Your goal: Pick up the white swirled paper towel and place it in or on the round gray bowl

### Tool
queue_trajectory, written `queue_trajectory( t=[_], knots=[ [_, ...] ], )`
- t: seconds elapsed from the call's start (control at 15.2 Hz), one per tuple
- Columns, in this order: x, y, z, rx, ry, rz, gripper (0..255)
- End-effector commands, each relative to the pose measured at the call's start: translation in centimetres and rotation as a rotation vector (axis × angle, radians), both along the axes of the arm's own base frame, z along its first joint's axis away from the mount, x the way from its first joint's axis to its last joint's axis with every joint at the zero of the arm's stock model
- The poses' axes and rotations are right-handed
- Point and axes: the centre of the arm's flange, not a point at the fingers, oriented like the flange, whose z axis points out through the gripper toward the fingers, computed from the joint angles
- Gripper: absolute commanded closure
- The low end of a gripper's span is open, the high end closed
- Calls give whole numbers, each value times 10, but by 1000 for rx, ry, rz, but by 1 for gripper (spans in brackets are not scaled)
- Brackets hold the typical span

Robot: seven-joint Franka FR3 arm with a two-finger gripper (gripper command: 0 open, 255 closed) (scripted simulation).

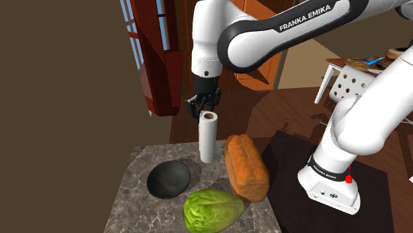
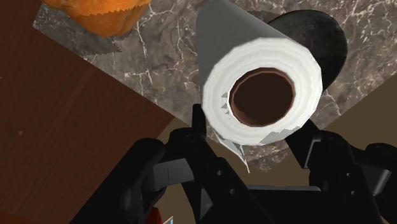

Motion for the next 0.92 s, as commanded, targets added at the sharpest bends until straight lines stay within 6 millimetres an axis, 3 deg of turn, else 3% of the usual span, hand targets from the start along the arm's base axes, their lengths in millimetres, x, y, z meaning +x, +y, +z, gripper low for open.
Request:
queue_trajectory(
  t=[0.0,0.86],
  knots=[
    [8,9,13,0,0,0,255],
    [99,129,94,0,0,0,255]
  ],
)
